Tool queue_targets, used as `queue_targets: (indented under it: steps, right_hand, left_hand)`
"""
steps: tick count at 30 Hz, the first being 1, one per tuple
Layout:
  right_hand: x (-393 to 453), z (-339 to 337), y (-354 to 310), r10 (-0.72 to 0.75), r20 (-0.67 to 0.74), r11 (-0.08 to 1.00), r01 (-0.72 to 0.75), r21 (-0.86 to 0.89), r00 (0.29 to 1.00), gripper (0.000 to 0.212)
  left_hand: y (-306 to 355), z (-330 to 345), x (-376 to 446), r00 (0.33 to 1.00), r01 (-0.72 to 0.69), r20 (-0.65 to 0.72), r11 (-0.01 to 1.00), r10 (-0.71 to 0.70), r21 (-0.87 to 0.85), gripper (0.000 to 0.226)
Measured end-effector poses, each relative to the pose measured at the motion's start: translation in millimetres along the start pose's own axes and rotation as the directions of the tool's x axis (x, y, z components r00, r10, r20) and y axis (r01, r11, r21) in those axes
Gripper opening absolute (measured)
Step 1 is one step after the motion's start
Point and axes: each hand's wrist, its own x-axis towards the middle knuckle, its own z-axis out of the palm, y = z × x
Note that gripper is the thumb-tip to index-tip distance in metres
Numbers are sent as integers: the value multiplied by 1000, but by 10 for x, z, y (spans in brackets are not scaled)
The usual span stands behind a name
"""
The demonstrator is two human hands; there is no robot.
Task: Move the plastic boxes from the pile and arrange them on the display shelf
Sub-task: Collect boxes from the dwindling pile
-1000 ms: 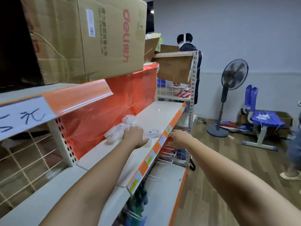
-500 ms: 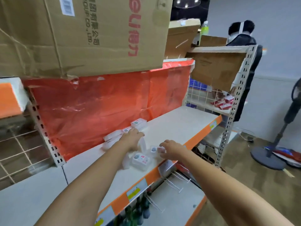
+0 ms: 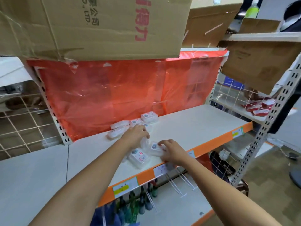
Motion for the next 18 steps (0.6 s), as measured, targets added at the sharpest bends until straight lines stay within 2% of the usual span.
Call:
queue_targets:
  steps: [3,6,9,14,18]
  right_hand:
    - [-63,-44,46,-61,-76,995,67,79,995,55]
    - [-182,-175,61,-138,-143,968,164,190,980,49]
    - [-337,-334,43,-174,-236,908,249,337,956,44]
    - [-595,-545,-68,-202,-254,805,308,506,946,40]
    - [-806,-645,-187,-193,-276,741,324,588,942,34]
  left_hand:
    - [8,-18,-50,1000,15,-18,997,-17,-80,51]
    - [13,-91,-166,993,38,-96,966,-64,-254,49]
    - [65,-241,-364,985,74,-108,897,-133,-435,39]
    - [137,-431,-707,975,65,-96,676,-198,-734,27]
    - [260,-453,-945,964,30,-90,438,-250,-899,28]
